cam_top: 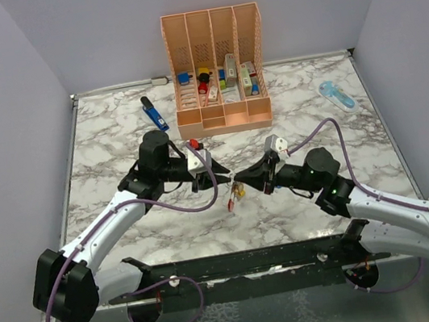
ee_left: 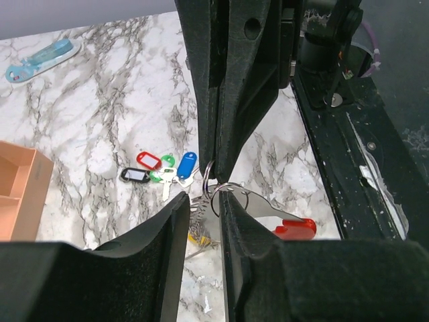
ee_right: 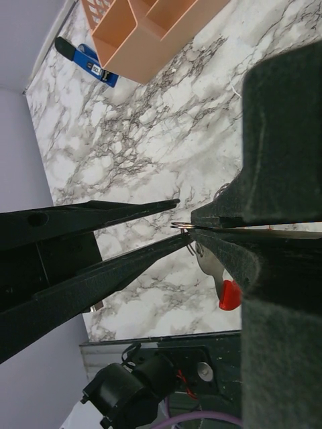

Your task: Put the keys on the keyring

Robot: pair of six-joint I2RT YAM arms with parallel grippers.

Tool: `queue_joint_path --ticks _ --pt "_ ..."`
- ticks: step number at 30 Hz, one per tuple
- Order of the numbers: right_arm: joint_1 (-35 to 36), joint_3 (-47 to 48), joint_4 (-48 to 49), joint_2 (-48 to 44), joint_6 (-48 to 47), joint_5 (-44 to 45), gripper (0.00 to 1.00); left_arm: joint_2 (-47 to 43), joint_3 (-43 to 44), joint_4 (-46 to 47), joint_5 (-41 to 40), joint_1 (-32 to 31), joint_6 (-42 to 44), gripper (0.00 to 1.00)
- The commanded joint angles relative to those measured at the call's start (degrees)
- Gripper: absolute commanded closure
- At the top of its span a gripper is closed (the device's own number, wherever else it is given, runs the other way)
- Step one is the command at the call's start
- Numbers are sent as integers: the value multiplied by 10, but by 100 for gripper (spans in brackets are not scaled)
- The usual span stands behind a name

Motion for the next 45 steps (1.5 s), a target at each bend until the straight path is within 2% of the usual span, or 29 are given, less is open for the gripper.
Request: queue_joint_path --ticks 1,6,8,9,10,23,26,32,37,45 --pt "0 23 4 -5 1 -14 99 8 14 27 9 2 -9 72" --pt "0 21 5 -4 2 -13 99 9 14 37 12 2 -16 80" --pt "1 21 4 -3 2 -14 99 9 16 35 14 2 -15 89" --pt "1 21 4 -3 2 -14 99 8 16 35 14 2 -15 97" --pt "0 21 3 -3 2 -13 99 8 17 36 14 1 -16 100" --pt "1 24 -40 0 3 2 98 8 35 -3 28 1 12 100" --pt "0 29 -56 2 5 1 82 8 46 -35 29 1 47 100" --pt "0 39 -92 -7 -7 6 73 4 61 -112 30 2 121 100" --pt "0 68 -165 -23 -39 18 75 1 74 -190 16 1 199 100" --pt "0 101 -235 -18 -61 50 75 -4 68 -201 2 1 211 100"
